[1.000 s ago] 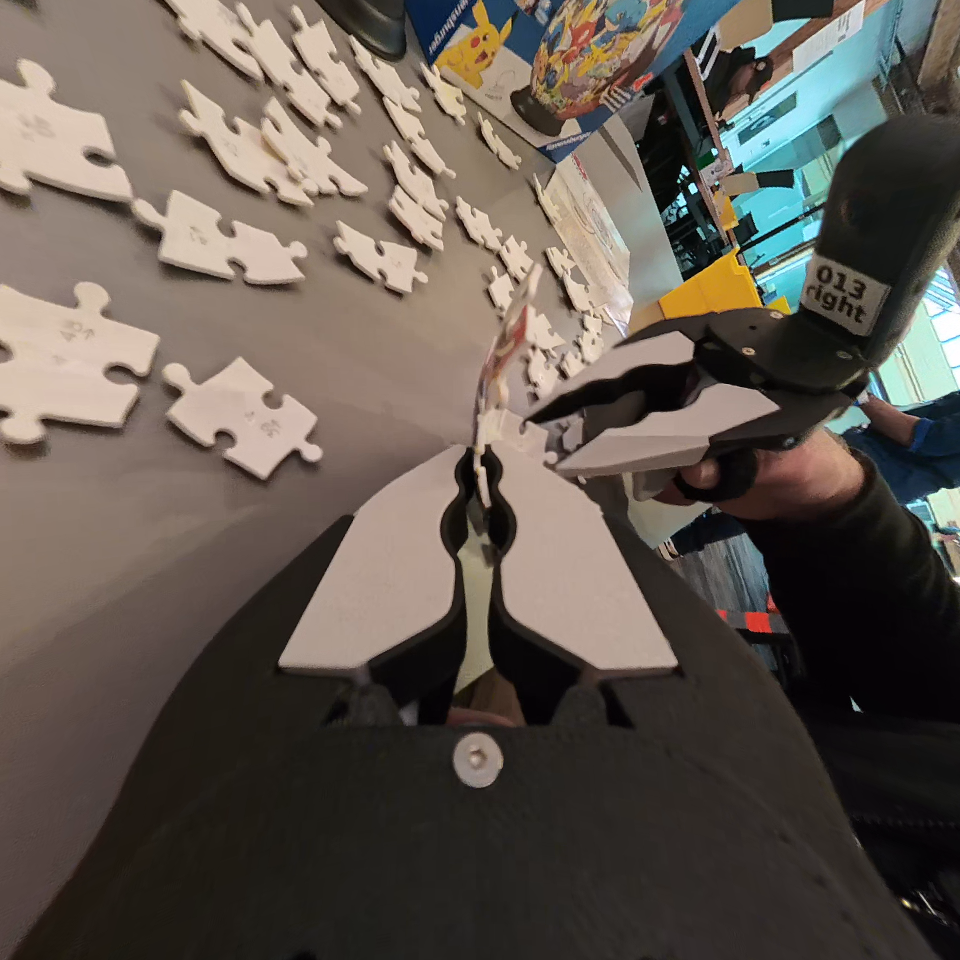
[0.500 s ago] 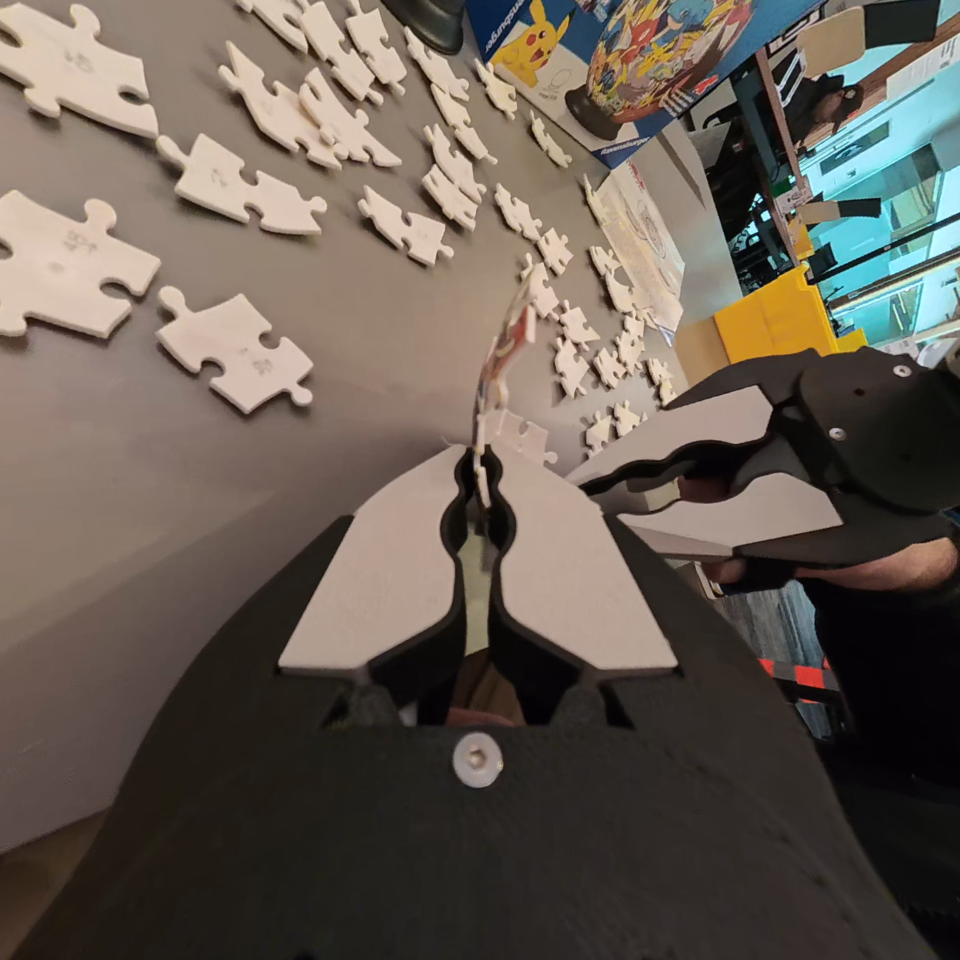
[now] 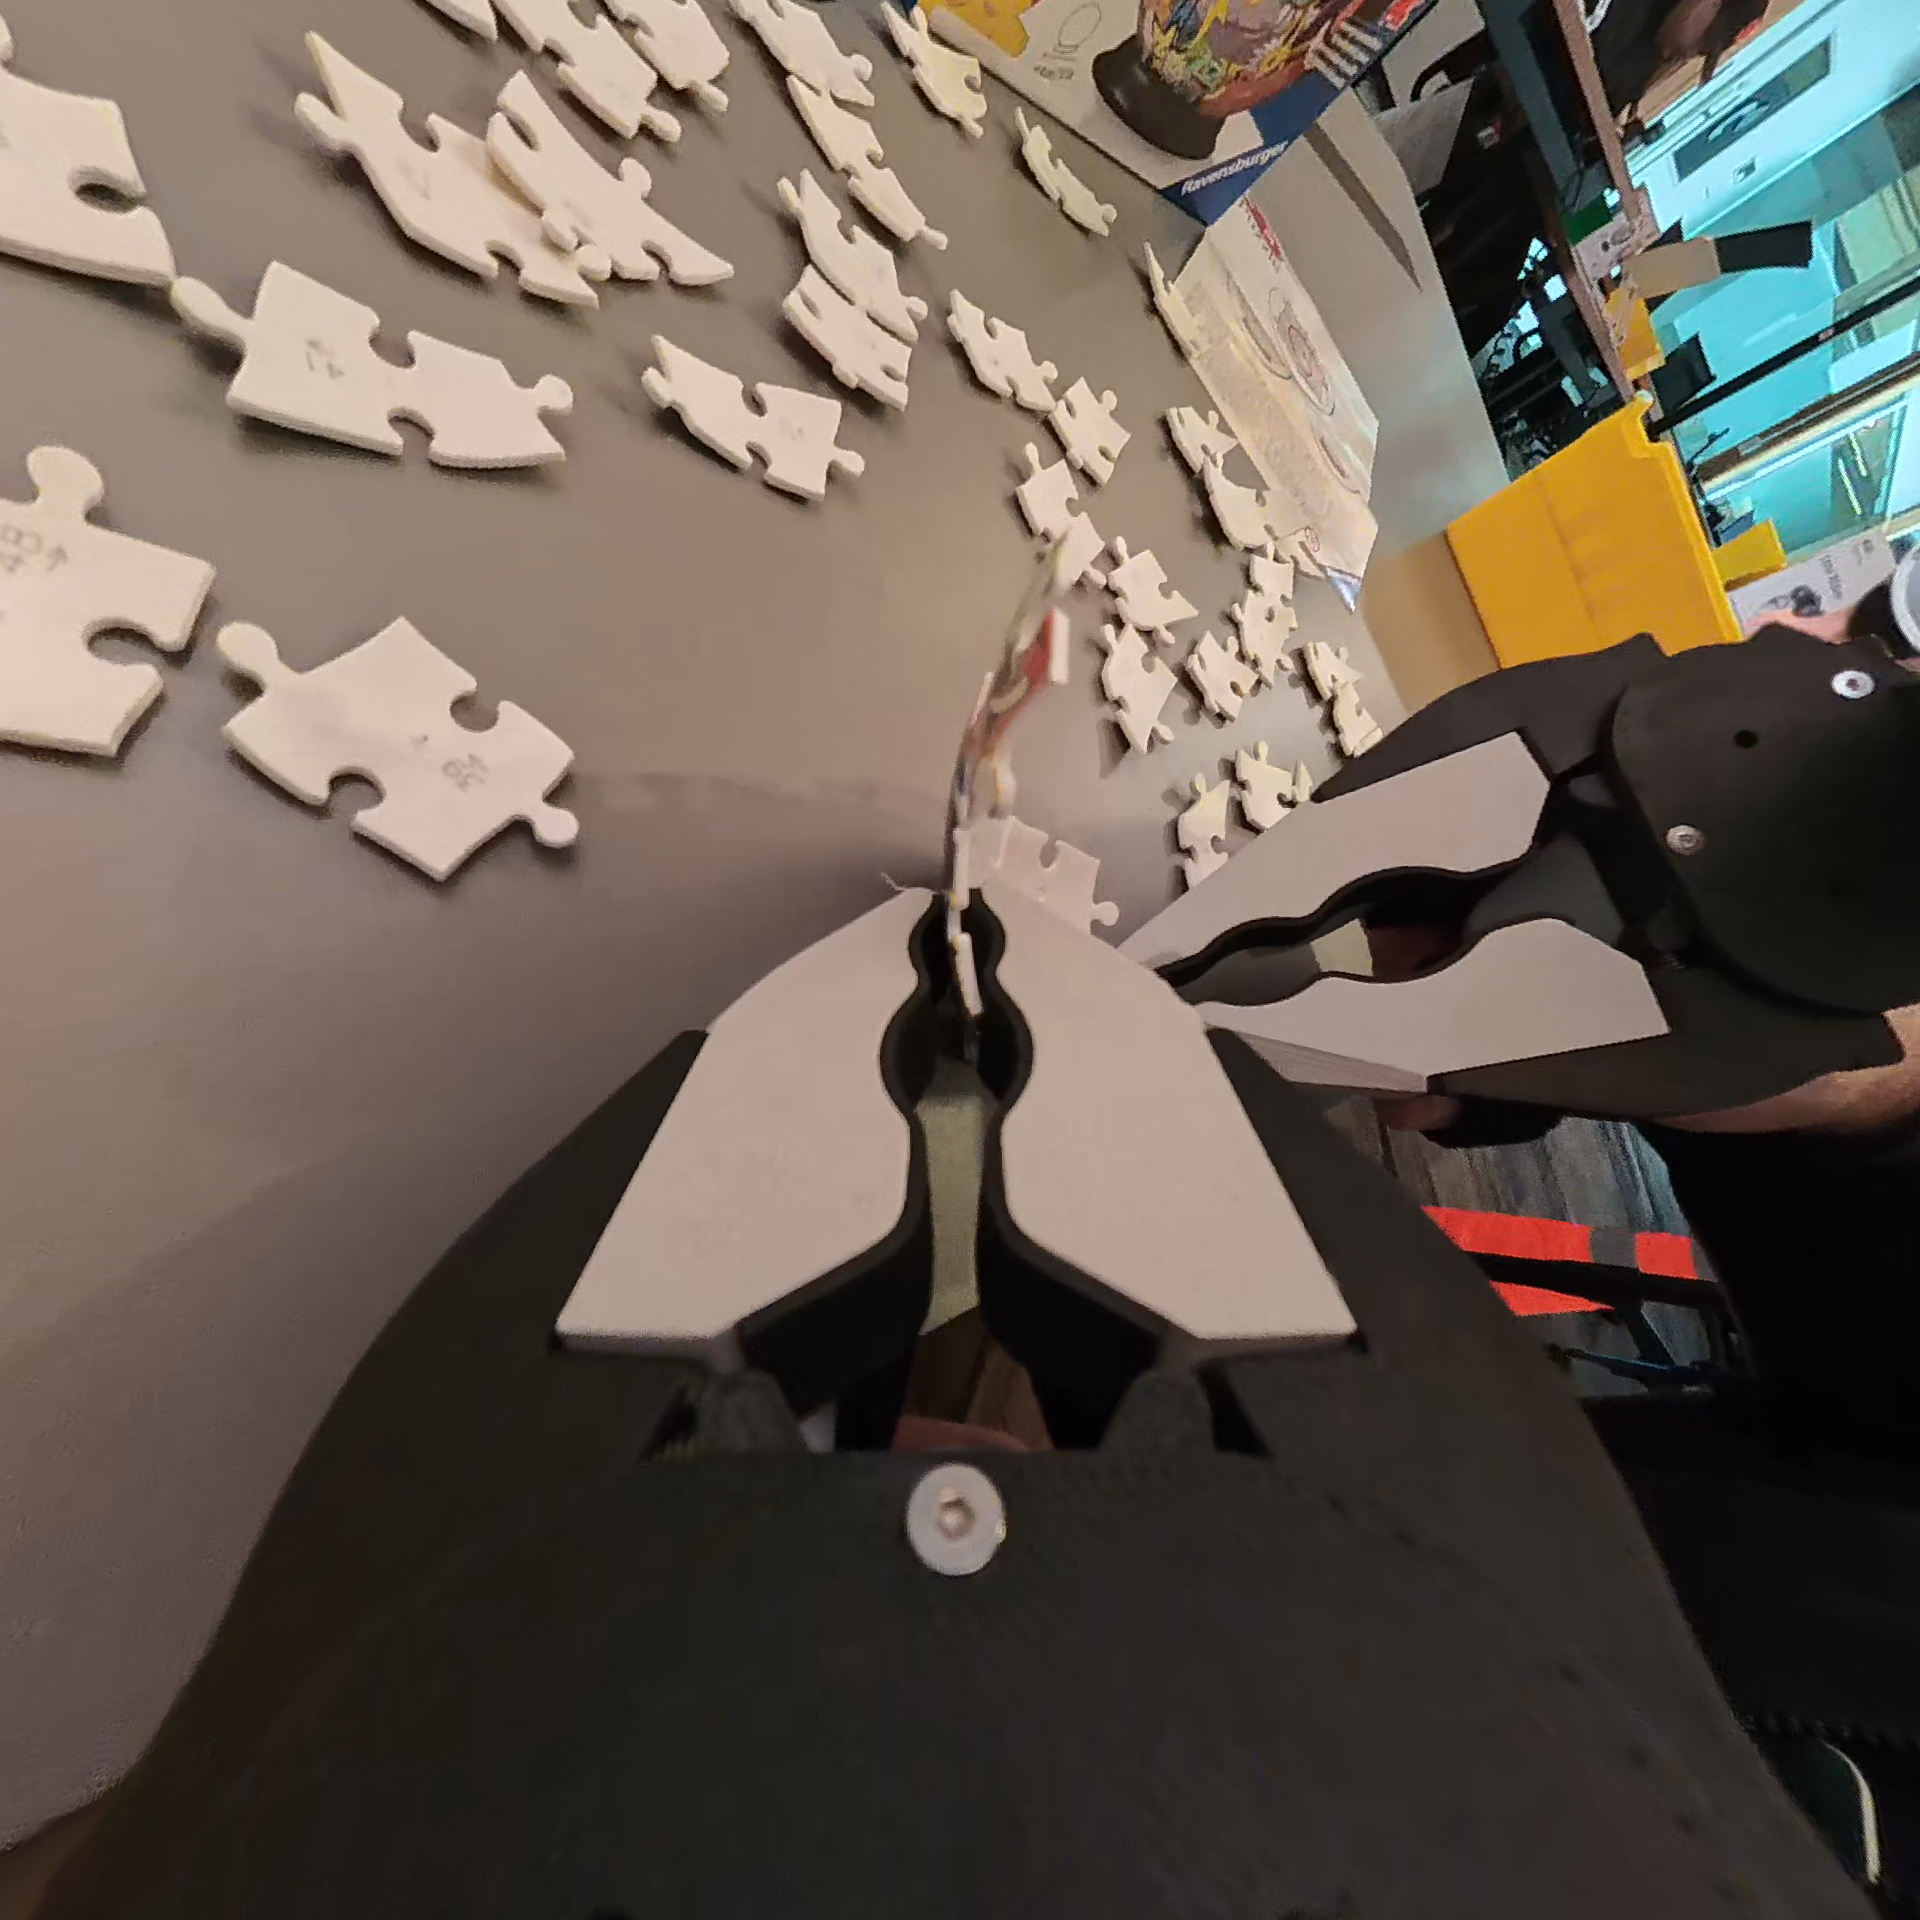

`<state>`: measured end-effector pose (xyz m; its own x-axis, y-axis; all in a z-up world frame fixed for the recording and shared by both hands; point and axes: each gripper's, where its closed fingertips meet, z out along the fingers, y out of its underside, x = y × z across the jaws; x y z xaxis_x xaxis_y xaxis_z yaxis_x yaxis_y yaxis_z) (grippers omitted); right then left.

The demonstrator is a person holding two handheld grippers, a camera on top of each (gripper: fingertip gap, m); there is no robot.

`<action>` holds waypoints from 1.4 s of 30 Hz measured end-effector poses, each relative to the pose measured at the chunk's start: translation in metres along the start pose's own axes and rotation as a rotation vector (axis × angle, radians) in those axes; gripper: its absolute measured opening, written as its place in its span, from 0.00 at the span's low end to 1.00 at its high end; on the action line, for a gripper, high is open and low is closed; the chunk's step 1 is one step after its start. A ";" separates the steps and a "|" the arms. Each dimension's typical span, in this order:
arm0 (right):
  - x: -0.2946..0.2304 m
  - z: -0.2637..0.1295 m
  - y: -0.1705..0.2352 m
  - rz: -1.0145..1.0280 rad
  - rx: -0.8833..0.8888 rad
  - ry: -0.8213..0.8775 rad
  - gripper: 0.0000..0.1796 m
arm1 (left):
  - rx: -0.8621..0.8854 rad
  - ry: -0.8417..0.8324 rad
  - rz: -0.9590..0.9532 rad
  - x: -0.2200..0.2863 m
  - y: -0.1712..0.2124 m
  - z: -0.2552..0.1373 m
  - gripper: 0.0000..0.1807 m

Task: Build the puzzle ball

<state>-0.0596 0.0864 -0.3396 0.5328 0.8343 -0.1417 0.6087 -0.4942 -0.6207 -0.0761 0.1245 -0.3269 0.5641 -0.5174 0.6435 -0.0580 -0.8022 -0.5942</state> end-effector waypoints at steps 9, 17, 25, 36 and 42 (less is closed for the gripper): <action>0.001 0.002 -0.002 -0.030 -0.008 0.020 0.00 | -0.027 0.019 0.016 -0.003 -0.002 -0.003 0.02; -0.001 0.003 -0.003 -0.050 -0.006 0.022 0.00 | -0.069 0.020 0.039 -0.006 -0.005 -0.004 0.02; -0.004 0.005 -0.006 -0.059 0.002 0.012 0.00 | 0.015 -0.022 -0.023 -0.013 -0.008 -0.012 0.02; -0.008 0.010 -0.010 -0.074 0.006 0.000 0.00 | 0.081 -0.085 -0.070 -0.014 -0.002 -0.015 0.02; -0.009 0.011 -0.011 -0.076 0.008 -0.003 0.00 | 0.096 -0.098 -0.076 -0.015 -0.003 -0.016 0.02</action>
<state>-0.0781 0.0871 -0.3401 0.4833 0.8701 -0.0966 0.6427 -0.4276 -0.6356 -0.0974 0.1299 -0.3276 0.6422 -0.4209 0.6407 0.0642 -0.8034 -0.5920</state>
